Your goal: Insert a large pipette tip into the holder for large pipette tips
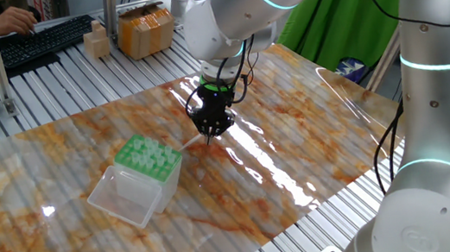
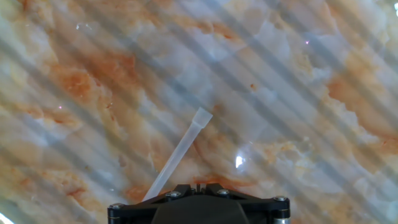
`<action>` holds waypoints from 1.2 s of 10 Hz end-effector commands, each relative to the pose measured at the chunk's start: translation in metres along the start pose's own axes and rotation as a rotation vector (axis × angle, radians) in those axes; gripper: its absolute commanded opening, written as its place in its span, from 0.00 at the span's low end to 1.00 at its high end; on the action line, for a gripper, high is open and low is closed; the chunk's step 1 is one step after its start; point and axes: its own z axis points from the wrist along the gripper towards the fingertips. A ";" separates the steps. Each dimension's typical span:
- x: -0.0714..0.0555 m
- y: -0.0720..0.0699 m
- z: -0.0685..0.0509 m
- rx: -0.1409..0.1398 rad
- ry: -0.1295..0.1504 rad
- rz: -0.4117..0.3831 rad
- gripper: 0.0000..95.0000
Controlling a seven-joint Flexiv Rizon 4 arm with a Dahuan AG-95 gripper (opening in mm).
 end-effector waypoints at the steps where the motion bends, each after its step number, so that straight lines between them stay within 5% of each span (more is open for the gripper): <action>1: 0.000 -0.001 0.000 -0.006 -0.011 0.022 0.00; 12: 0.000 -0.001 0.000 -0.029 0.034 0.173 0.00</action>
